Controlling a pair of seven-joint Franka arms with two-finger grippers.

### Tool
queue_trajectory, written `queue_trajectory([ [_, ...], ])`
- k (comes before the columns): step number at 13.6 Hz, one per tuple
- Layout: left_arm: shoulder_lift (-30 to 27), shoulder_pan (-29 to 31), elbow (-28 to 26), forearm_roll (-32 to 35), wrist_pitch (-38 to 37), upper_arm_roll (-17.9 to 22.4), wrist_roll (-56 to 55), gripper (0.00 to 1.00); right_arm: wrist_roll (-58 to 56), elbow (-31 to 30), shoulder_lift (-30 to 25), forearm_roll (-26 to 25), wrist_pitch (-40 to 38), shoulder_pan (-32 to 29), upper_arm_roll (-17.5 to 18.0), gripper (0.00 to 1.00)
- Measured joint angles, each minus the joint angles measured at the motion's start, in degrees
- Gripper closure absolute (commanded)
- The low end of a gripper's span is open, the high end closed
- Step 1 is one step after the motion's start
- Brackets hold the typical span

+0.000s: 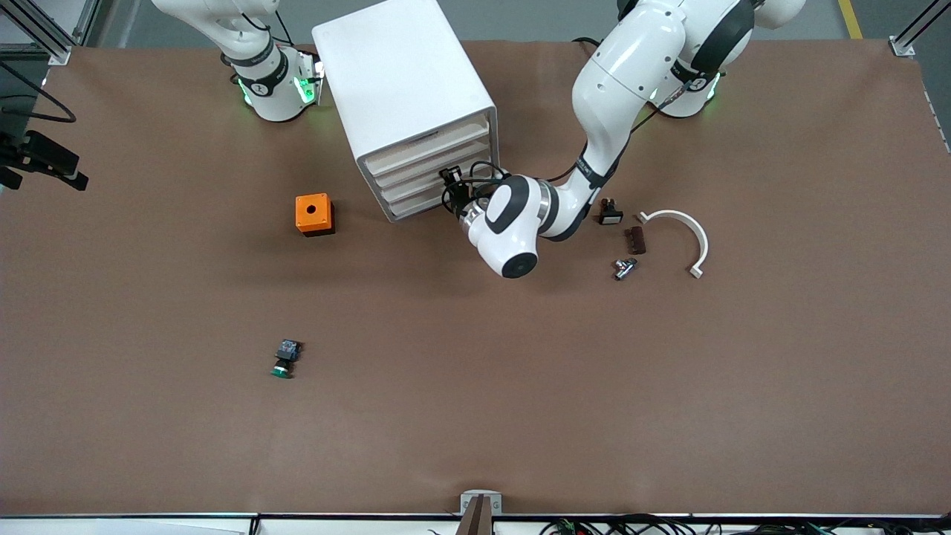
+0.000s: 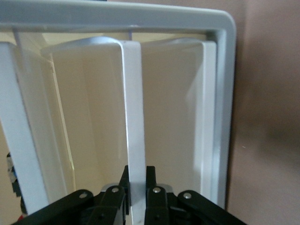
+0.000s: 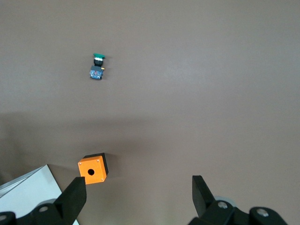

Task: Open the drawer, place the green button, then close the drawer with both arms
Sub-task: 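Pull the drawer open with the left gripper while the right gripper reaches out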

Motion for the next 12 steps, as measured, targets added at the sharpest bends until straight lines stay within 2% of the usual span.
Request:
queue_trajectory([
  [2,0.0,0.2,1.4,0.0,-0.5,2.4,1.0,0.98,0.0,0.2,0.4,0.0,-0.1,0.0,0.0,0.00],
  [4,0.0,1.1,3.3,0.0,-0.6,4.8,3.6,0.90,0.0,-0.1,3.2,0.0,0.4,0.0,0.1,0.00],
  [5,0.0,2.1,3.9,0.0,-0.5,5.4,5.4,0.76,0.0,-0.1,5.5,0.0,1.8,0.0,0.1,0.00],
  [6,0.0,3.3,4.2,0.0,-0.3,5.6,7.2,0.57,0.0,0.0,8.0,0.0,3.8,0.0,0.0,0.00],
  [7,0.0,4.5,4.5,0.0,0.5,5.5,9.5,0.18,0.0,0.0,10.6,0.0,5.4,-0.1,0.0,0.00],
  [8,0.0,5.3,4.8,0.0,2.1,5.5,11.5,0.01,0.0,0.1,13.1,0.0,6.5,-0.3,-0.1,0.00],
  [12,0.0,6.2,6.4,-0.1,4.2,5.5,13.5,0.00,3.0,-0.2,20.0,0.7,15.7,0.6,0.3,0.00],
])
